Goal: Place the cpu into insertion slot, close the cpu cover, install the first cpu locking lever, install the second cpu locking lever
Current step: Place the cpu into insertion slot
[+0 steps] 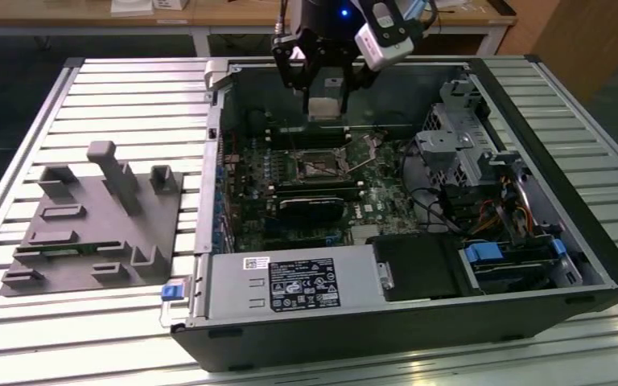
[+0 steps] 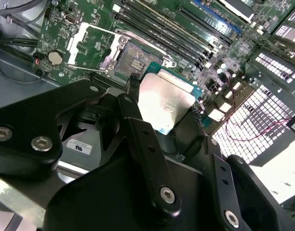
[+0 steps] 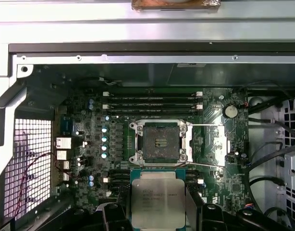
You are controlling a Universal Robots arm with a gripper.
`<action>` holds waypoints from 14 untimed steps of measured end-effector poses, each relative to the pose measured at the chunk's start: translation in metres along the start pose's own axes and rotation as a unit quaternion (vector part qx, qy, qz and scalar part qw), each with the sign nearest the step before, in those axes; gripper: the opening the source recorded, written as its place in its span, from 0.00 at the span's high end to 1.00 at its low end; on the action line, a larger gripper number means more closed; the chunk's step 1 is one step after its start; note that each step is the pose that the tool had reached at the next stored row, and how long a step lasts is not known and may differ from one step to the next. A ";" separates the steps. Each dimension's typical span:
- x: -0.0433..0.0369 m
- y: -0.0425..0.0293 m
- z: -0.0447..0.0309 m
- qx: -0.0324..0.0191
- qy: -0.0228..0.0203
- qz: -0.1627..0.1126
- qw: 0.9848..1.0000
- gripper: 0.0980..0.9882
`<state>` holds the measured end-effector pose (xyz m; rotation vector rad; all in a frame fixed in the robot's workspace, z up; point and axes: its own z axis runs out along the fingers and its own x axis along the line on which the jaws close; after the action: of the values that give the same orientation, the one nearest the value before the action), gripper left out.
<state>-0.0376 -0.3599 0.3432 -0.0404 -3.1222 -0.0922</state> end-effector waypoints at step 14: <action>-0.0002 -0.0006 0.0097 0.005 0.000 0.000 1.000 0.50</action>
<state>-0.0376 -0.3599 0.3335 -0.0405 -3.1232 -0.0777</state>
